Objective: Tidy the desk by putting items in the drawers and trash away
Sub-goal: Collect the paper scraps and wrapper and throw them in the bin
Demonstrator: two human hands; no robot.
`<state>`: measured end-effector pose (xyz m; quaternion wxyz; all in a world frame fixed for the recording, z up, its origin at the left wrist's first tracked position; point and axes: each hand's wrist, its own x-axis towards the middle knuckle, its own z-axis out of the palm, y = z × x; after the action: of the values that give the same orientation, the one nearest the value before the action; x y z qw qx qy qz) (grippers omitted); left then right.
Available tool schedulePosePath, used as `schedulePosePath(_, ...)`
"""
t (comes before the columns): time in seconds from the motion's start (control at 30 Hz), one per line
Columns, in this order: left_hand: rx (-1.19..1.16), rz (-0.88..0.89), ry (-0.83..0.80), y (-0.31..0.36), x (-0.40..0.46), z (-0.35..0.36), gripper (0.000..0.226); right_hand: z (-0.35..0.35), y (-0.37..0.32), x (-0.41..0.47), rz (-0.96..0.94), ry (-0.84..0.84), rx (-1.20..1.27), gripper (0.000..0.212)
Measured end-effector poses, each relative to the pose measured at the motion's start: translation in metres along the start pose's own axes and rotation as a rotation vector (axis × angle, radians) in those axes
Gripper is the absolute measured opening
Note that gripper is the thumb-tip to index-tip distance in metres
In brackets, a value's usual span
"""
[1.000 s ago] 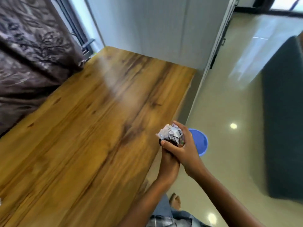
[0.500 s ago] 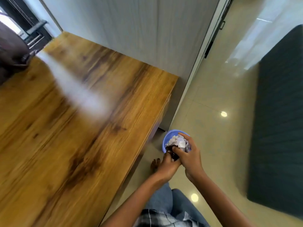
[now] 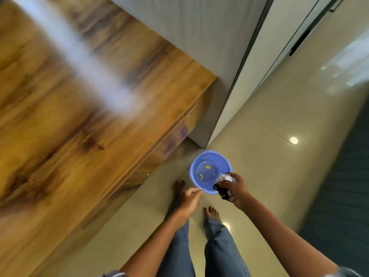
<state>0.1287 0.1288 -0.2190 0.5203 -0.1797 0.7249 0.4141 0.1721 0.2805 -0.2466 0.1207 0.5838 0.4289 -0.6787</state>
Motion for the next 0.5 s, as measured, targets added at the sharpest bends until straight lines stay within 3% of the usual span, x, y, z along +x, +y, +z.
schedulePosePath(0.3, -0.06, -0.081, 0.112, -0.038, 0.065, 0.038, 0.013, 0.003, 0.019, 0.126, 0.014, 0.046, -0.203, 0.053)
schedulePosePath(0.5, -0.055, -0.053, 0.122, -0.034, 0.09, 0.039, 0.029, 0.008, 0.02, 0.169, 0.043, 0.128, -0.376, 0.061)
